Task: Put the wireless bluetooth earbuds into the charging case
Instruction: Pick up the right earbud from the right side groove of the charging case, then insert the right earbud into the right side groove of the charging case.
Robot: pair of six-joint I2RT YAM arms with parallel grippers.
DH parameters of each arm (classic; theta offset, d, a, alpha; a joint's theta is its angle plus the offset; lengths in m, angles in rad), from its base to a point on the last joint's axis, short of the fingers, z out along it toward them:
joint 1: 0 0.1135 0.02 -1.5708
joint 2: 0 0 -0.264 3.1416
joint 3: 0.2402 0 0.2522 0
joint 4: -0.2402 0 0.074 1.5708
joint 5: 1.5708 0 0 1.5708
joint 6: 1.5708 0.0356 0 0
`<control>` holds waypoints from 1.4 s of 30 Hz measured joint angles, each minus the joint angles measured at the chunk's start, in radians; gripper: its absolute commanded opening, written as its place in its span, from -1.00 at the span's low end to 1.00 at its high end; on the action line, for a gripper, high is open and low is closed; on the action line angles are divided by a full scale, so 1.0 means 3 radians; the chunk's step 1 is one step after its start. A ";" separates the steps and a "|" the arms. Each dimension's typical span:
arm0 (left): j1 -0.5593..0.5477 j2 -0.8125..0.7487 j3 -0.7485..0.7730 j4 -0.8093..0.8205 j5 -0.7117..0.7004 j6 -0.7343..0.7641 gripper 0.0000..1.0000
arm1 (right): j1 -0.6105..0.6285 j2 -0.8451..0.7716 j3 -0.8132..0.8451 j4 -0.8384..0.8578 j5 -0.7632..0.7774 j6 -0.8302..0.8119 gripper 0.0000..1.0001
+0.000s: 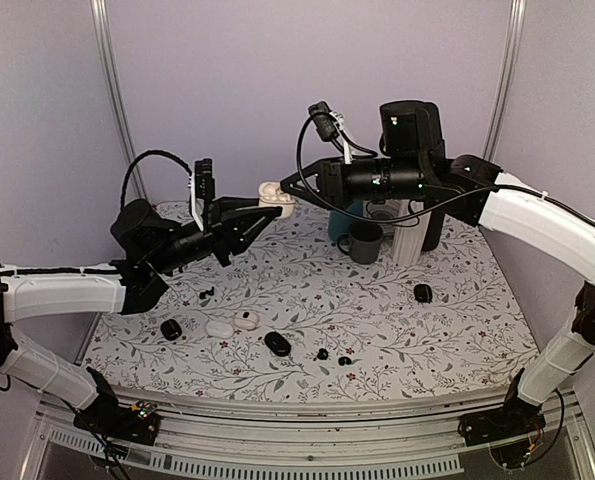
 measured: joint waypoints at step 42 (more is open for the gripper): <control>-0.0174 -0.0151 -0.0056 -0.0141 -0.0553 0.0520 -1.00 | 0.0117 0.0025 0.0102 -0.0099 0.0253 -0.0108 -0.76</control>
